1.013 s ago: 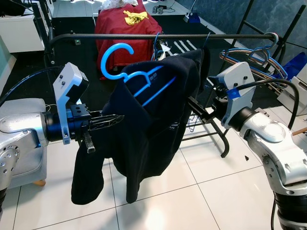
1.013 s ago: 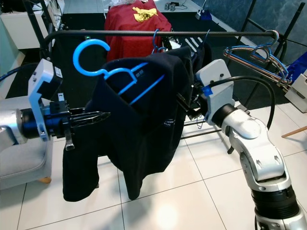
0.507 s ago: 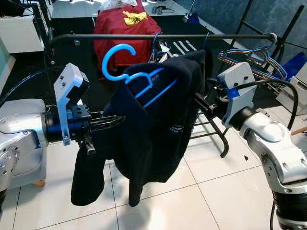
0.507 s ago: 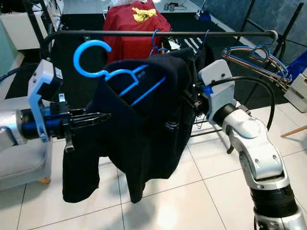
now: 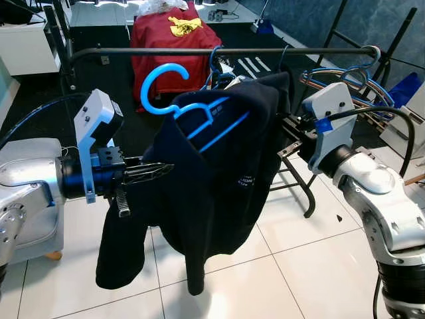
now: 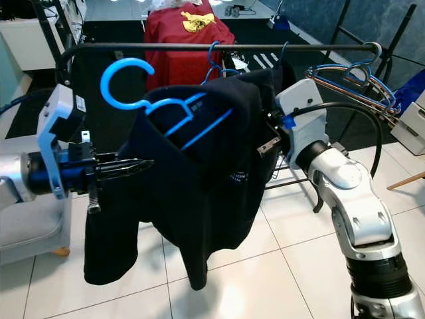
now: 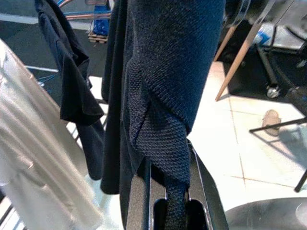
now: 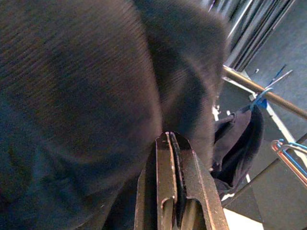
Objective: Hang hanger
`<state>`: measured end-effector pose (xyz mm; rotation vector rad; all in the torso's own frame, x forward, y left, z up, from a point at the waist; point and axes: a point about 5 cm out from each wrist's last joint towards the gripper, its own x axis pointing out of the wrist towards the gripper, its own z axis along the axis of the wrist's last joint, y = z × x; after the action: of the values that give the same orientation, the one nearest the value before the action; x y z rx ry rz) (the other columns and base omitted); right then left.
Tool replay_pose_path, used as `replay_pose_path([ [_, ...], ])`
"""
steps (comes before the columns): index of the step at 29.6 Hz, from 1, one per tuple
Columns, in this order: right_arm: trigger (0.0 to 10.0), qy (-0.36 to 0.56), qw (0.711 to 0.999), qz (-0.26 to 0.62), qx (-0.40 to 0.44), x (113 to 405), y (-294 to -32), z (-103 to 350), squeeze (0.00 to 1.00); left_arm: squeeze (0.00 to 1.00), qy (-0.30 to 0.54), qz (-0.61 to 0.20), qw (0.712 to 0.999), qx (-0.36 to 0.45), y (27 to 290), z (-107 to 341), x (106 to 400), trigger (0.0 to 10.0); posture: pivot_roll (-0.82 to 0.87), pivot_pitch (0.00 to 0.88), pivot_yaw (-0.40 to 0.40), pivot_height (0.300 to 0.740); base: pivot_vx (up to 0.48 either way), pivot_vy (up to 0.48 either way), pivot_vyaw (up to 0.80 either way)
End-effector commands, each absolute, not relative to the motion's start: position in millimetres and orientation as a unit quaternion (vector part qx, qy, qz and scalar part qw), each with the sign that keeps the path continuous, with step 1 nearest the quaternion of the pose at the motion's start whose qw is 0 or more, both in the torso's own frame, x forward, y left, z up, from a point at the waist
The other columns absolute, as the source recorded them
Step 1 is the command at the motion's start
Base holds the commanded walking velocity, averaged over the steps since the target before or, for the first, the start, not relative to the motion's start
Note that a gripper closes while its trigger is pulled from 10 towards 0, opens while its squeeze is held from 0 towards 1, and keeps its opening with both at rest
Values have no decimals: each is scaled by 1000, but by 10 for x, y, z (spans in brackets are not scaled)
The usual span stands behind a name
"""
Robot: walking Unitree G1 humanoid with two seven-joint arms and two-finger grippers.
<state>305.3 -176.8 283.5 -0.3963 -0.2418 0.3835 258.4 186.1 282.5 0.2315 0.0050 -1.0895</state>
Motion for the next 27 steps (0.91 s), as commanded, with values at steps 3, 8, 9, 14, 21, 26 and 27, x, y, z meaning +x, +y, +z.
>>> replay_pose_path([
  [3,0,-148,955,187,-174,3027,-1808,2994,0,0,11,-510,847,151,1937,2779,2592,10000,-63,87,-44,740,0,0,0],
  [8,0,-171,957,176,-153,3020,-1898,3164,0,0,30,-492,856,158,2051,2705,2657,10000,-67,89,-43,740,0,0,0],
  [9,0,-174,958,172,-152,3020,-1915,3187,0,0,31,-489,857,157,2066,2699,2670,10000,-68,88,-42,740,0,0,0],
  [14,10000,-164,956,221,-102,2974,-1798,3103,620,0,19,-496,857,139,2002,2717,2677,10000,-69,91,-42,740,0,0,0],
  [21,10000,-180,925,332,-46,2779,-1565,3069,1000,0,1,-479,871,105,1892,2676,2780,10000,-72,93,-40,740,0,0,0],
  [26,10000,-164,924,339,-65,2770,-1552,3011,1000,0,-3,-486,868,100,1866,2678,2783,10000,-75,94,-41,740,0,0,0],
  [27,10000,-154,931,318,-88,2812,-1588,2957,1000,0,-8,-492,865,96,1850,2702,2774,10000,-76,94,-40,740,0,0,0],
])
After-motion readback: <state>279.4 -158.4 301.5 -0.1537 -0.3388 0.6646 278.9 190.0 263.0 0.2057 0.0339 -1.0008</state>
